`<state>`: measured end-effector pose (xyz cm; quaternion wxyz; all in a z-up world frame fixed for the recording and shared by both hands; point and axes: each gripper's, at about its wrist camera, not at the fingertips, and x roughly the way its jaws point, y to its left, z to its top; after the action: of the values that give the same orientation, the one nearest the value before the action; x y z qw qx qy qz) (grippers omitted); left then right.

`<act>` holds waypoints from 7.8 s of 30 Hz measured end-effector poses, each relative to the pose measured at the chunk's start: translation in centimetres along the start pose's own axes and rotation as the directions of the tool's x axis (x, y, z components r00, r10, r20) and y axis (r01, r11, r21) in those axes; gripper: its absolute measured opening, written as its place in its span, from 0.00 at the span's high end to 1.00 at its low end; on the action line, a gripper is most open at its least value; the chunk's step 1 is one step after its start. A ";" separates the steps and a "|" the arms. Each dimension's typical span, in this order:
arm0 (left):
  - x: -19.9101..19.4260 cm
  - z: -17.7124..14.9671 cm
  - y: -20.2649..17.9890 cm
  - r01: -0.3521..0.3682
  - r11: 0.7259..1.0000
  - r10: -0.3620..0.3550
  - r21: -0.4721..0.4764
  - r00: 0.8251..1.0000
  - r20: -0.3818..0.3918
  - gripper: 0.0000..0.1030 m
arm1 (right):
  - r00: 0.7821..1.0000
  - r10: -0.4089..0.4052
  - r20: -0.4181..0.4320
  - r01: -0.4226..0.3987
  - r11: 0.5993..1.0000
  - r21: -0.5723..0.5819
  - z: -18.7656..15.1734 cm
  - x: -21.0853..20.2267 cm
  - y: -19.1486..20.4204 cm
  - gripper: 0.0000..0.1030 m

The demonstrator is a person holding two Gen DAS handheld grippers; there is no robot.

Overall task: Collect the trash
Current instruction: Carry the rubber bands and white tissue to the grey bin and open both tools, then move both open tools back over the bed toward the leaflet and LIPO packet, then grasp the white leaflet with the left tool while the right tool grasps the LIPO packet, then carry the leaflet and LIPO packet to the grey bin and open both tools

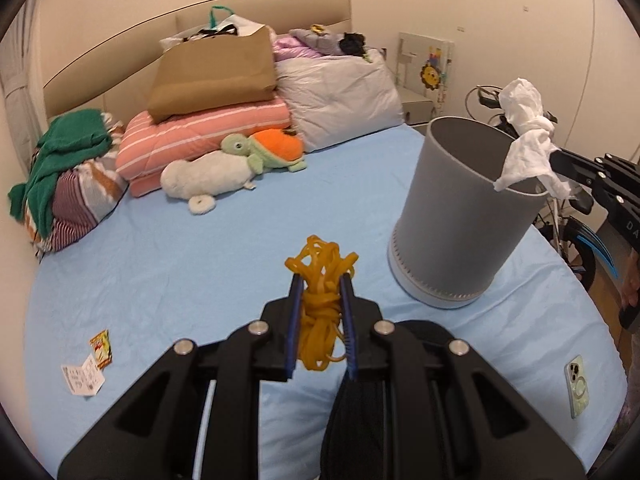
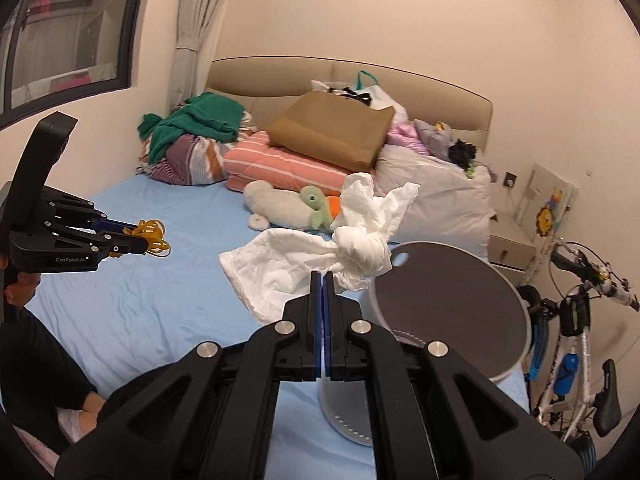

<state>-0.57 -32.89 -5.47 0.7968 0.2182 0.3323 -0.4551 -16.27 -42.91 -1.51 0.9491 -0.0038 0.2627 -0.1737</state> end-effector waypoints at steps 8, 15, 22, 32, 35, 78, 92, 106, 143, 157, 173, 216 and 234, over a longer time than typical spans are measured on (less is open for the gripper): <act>2.2 5.7 -7.7 0.110 0.985 -0.114 0.131 0.993 0.025 0.82 | 0.990 -0.142 0.002 0.142 0.989 0.050 -0.4 -3.6 -7.8 1.00; 4.8 9.7 -12.3 0.177 0.969 -0.184 0.175 0.983 0.024 0.82 | 0.980 -0.199 -0.010 0.199 0.979 0.047 -0.5 -4.4 -11.3 1.00; 7.6 13.0 -14.7 0.221 0.957 -0.228 0.187 0.974 0.018 0.82 | 0.983 -0.180 -0.034 0.181 0.982 0.047 -0.5 -2.4 -13.2 1.00; 12.0 14.7 -16.2 0.187 0.960 -0.192 0.209 0.981 0.002 0.28 | 0.989 -0.119 -0.087 0.127 0.986 0.105 -0.2 2.0 -15.9 0.48; 12.4 14.7 -16.4 0.182 0.957 -0.190 0.226 0.982 0.012 0.26 | 0.987 -0.139 -0.083 0.147 0.984 0.099 0.2 2.4 -16.1 0.46; -4.3 -6.2 16.5 -0.261 0.902 0.273 -0.345 0.962 -0.014 0.26 | 0.936 0.351 -0.032 -0.350 0.919 -0.180 8.2 8.5 18.9 0.39; -10.6 -15.7 25.2 -0.405 0.772 0.415 -0.489 0.905 -0.094 0.26 | 0.860 0.504 -0.085 -0.510 0.832 -0.217 10.0 11.0 32.5 0.39; -11.1 -21.6 31.8 -0.446 0.674 0.433 -0.589 0.884 -0.175 0.26 | 0.832 0.537 -0.135 -0.553 0.794 -0.252 9.8 15.5 41.5 0.39; 6.6 -29.8 47.8 -0.551 0.572 0.376 -0.608 0.835 -0.403 0.26 | 0.804 0.464 -0.371 -0.547 0.822 -0.159 1.6 42.5 56.5 0.39; 10.9 -31.6 50.3 -0.454 0.622 0.284 -0.638 0.890 -0.356 0.92 | 0.789 0.440 -0.430 -0.541 0.828 -0.146 -1.6 46.9 59.4 0.48; 6.9 -30.7 47.7 -0.471 0.628 0.324 -0.620 0.882 -0.342 0.99 | 0.798 0.446 -0.406 -0.543 0.824 -0.163 0.1 43.5 58.0 0.53; -6.4 -18.0 17.5 -0.353 0.818 0.322 -0.454 0.935 -0.146 0.99 | 0.906 0.388 -0.168 -0.416 0.887 -0.201 1.7 12.7 30.2 0.53; -6.3 -13.7 10.2 -0.293 0.886 0.280 -0.359 0.956 -0.091 0.99 | 0.949 0.293 -0.113 -0.304 0.948 -0.092 0.8 9.4 19.7 0.53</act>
<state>1.53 -15.32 -9.80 0.8756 0.1198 0.3903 -0.2580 -1.88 -27.63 -7.42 0.9489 -0.0066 0.3152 -0.0135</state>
